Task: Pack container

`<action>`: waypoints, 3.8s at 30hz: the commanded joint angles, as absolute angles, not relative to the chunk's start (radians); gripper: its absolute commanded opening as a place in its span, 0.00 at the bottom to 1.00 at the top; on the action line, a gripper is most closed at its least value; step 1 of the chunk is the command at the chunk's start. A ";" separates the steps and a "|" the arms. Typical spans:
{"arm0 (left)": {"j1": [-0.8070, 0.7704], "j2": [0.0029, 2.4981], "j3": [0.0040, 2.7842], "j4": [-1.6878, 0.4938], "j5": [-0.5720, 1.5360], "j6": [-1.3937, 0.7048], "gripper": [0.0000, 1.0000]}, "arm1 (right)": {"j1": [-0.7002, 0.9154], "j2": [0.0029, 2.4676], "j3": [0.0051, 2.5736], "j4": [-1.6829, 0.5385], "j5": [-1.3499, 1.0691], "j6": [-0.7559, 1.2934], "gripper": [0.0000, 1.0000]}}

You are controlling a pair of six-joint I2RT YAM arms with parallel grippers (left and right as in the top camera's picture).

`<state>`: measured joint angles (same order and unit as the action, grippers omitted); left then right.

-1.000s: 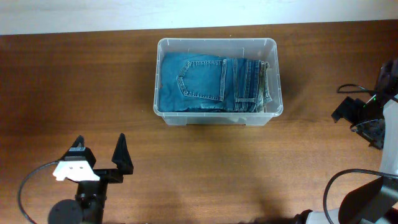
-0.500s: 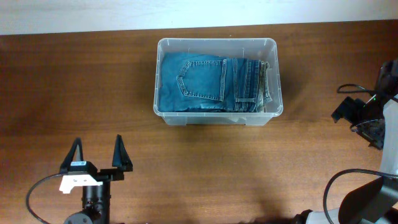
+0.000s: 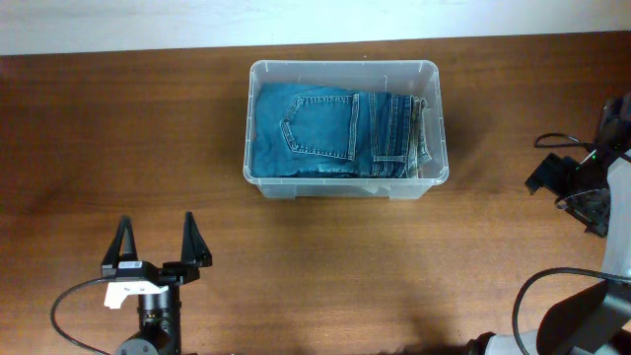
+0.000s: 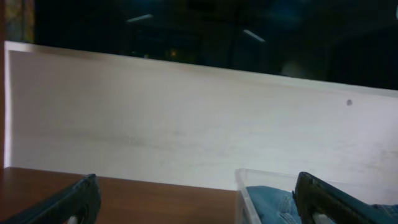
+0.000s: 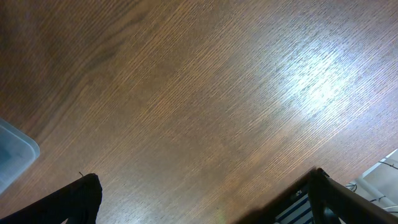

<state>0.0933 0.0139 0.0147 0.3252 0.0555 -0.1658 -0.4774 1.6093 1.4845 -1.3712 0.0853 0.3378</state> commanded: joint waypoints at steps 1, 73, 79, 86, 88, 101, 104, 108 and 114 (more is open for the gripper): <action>0.101 0.005 0.008 0.296 -0.008 -0.167 0.99 | -0.478 1.609 1.484 -1.371 0.087 0.346 0.98; 0.101 0.005 0.009 -0.080 -0.048 -0.156 0.99 | -0.344 0.825 1.482 -1.372 0.087 0.346 0.98; 0.101 0.005 0.009 -0.080 -0.048 -0.156 0.99 | -0.268 0.627 1.482 -1.372 0.088 0.346 0.98; 0.101 0.005 0.009 -0.080 -0.048 -0.156 0.99 | -0.265 0.480 1.482 -1.373 0.091 0.345 0.98; 0.101 0.005 0.009 -0.080 -0.048 -0.157 0.99 | -0.241 0.447 1.482 -1.375 0.102 0.345 0.98; 0.101 0.005 0.009 -0.080 -0.048 -0.156 0.99 | -0.086 0.377 1.448 -1.467 0.117 0.345 0.98; 0.101 0.005 0.009 -0.080 -0.048 -0.157 0.99 | -0.060 0.350 1.432 -1.466 0.117 0.346 0.98; 0.101 0.005 0.009 -0.080 -0.048 -0.156 0.99 | -0.016 0.292 1.393 -1.440 0.118 0.345 0.98; 0.101 0.005 0.009 -0.080 -0.048 -0.156 0.99 | 0.008 0.168 1.222 -1.292 0.181 0.327 0.98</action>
